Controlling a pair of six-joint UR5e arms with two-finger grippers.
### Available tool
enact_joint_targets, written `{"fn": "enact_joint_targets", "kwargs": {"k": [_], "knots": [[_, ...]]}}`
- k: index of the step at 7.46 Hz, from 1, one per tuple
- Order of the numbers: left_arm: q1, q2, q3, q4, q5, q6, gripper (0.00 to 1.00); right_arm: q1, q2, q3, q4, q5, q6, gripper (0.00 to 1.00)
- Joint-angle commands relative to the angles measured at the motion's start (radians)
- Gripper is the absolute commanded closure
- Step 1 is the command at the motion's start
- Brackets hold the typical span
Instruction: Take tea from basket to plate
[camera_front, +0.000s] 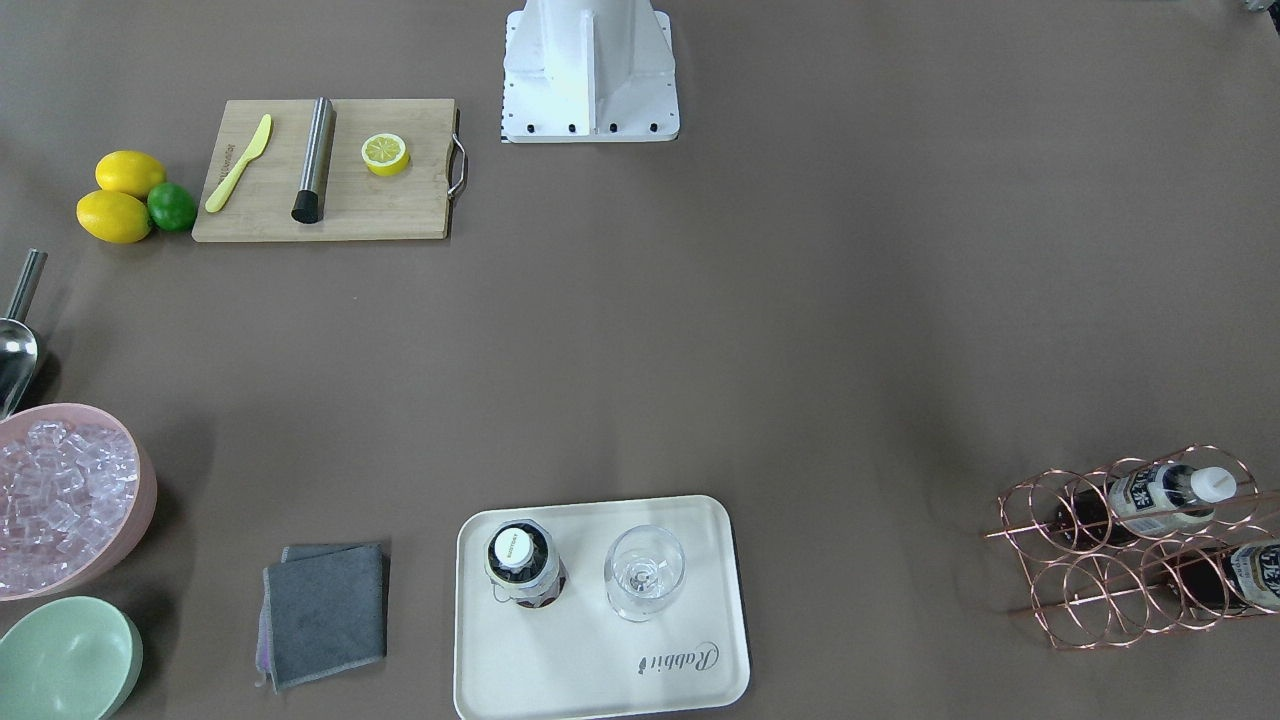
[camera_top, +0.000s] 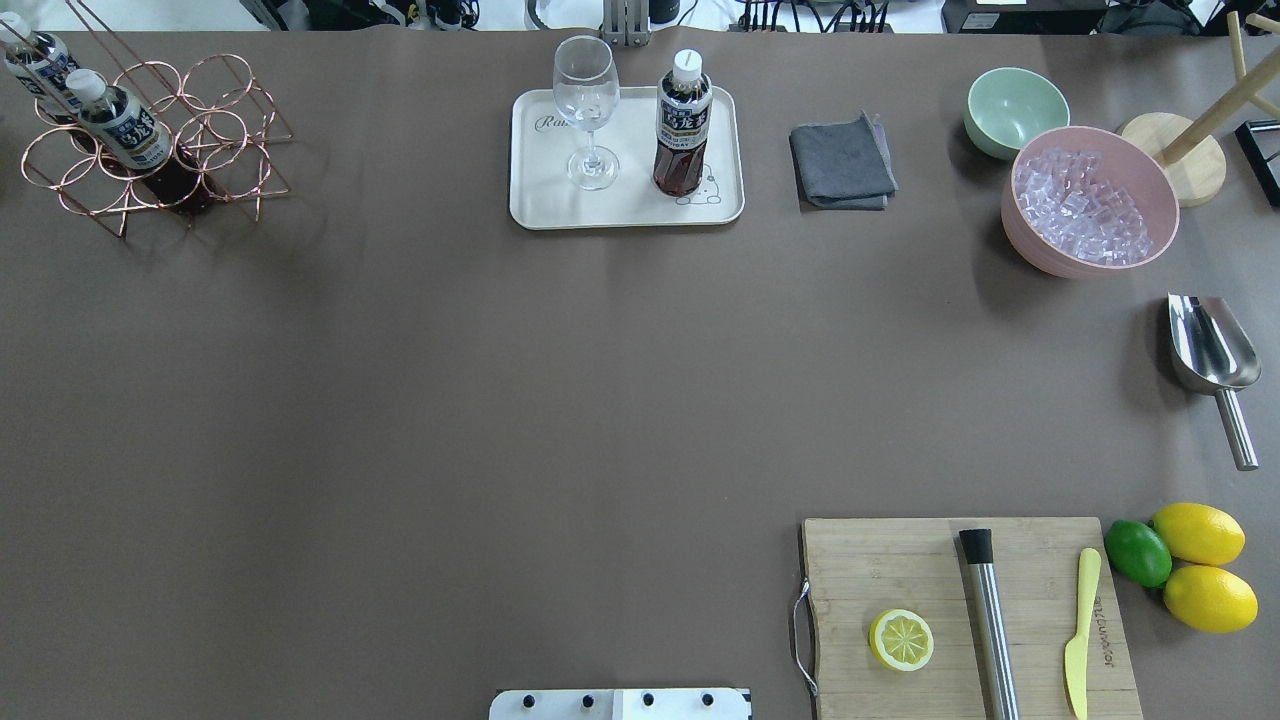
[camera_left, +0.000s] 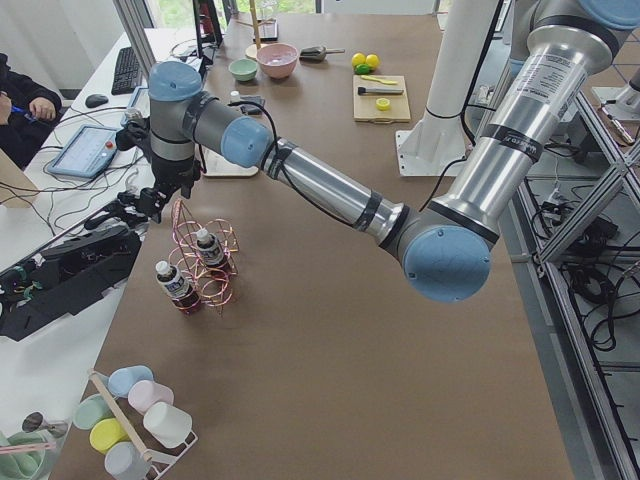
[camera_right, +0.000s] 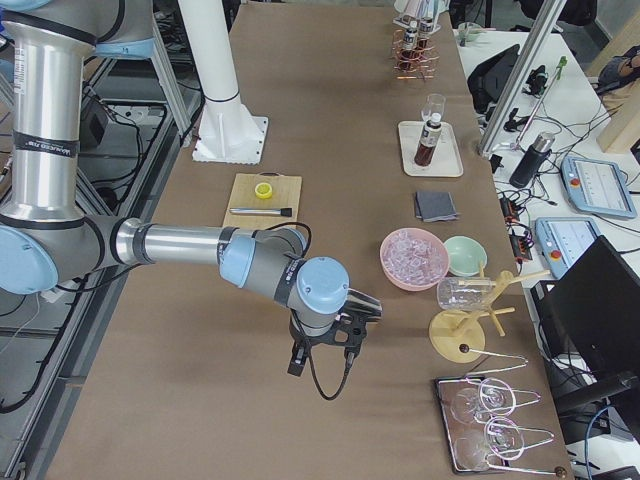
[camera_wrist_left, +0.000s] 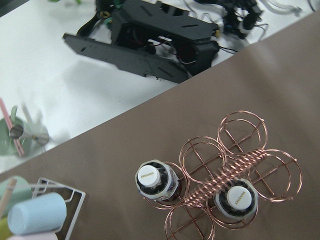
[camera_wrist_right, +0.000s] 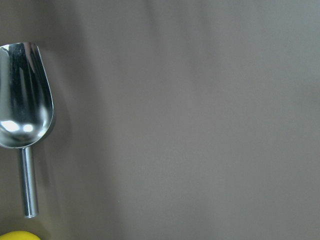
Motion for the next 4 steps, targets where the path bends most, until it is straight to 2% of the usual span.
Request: {"fn": "enact_joint_targets", "kwargs": {"k": [1, 3, 4], "knots": [[-0.069, 0.131, -0.002, -0.012, 0.008, -0.382, 0.02, 0.000, 0.002, 0.000, 0.001, 0.006, 0.002, 0.00], [-0.095, 0.275, 0.037, -0.052, -0.057, -0.375, 0.02, 0.000, -0.001, -0.003, 0.001, 0.005, 0.000, 0.00], [-0.098, 0.325, 0.041, -0.099, -0.056, -0.380, 0.02, 0.000, -0.006, -0.003, 0.001, 0.005, 0.000, 0.00]]}}
